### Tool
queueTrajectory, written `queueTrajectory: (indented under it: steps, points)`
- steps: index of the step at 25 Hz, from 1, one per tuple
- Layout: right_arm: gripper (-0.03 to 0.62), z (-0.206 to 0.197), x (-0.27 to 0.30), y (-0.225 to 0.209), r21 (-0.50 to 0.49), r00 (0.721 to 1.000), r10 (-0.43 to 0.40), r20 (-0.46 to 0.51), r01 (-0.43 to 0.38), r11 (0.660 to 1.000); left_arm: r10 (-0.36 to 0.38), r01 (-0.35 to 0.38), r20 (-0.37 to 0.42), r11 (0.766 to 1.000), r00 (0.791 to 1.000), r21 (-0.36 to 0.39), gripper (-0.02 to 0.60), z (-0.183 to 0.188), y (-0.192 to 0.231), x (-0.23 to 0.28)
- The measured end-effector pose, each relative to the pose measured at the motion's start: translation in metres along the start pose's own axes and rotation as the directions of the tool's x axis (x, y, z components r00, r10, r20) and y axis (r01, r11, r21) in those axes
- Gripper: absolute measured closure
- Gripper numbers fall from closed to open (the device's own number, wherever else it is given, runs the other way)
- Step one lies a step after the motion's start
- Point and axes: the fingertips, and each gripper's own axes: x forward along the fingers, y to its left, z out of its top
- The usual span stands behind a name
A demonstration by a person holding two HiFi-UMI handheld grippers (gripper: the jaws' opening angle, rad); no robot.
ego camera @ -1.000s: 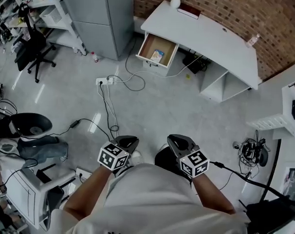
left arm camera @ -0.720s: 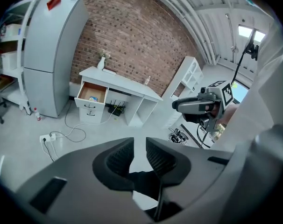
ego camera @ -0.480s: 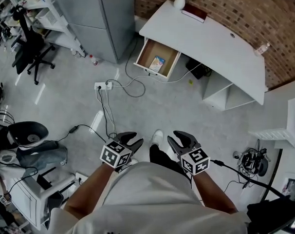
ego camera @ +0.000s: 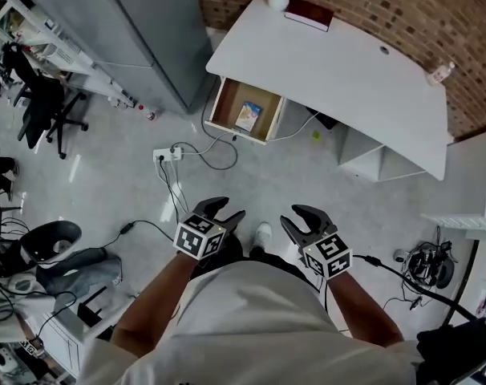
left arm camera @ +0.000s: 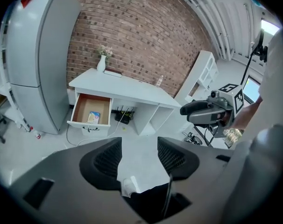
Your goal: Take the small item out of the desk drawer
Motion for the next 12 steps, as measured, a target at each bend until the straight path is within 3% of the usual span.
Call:
queueTrajectory:
  steps: [6, 12]
  points:
    - [0.421, 0.011, 0.023, -0.06, 0.073, 0.998, -0.053, -0.026, 0.055, 0.996, 0.017, -0.019, -0.037, 0.999, 0.999, -0.033, 0.305, 0.052, 0.071, 0.081]
    - [0.419, 0.024, 0.048, -0.123, 0.186, 0.984, -0.168, -0.067, 0.177, 0.967, 0.039, -0.039, -0.076, 0.999, 0.996, 0.005, 0.27, 0.105, 0.161, 0.169]
